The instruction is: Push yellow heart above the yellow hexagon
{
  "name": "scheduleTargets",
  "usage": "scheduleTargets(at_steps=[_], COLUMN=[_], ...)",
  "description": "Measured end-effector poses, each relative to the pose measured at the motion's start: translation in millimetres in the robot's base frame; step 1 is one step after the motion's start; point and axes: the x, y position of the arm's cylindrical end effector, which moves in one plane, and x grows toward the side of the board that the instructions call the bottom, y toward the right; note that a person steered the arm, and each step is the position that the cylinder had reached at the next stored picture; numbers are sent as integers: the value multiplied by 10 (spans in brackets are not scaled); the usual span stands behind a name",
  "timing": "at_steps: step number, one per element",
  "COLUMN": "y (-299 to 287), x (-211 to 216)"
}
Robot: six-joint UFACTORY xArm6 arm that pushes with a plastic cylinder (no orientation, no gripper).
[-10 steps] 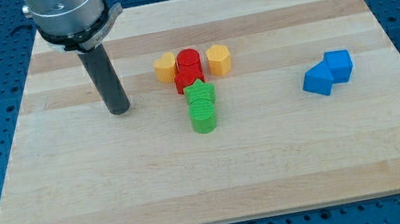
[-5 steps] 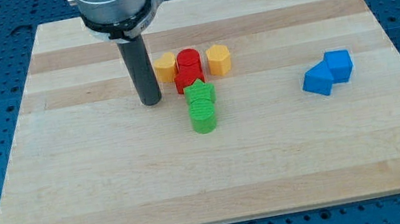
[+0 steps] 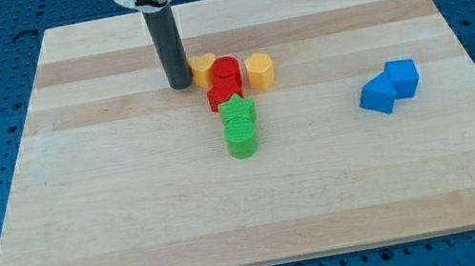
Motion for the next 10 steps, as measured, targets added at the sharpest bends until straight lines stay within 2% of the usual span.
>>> scheduleTargets(at_steps=[1, 2, 3, 5, 6, 9, 10], y=[-35, -41, 150, 223, 228, 284, 725], x=[301, 418, 120, -201, -733, -778, -689])
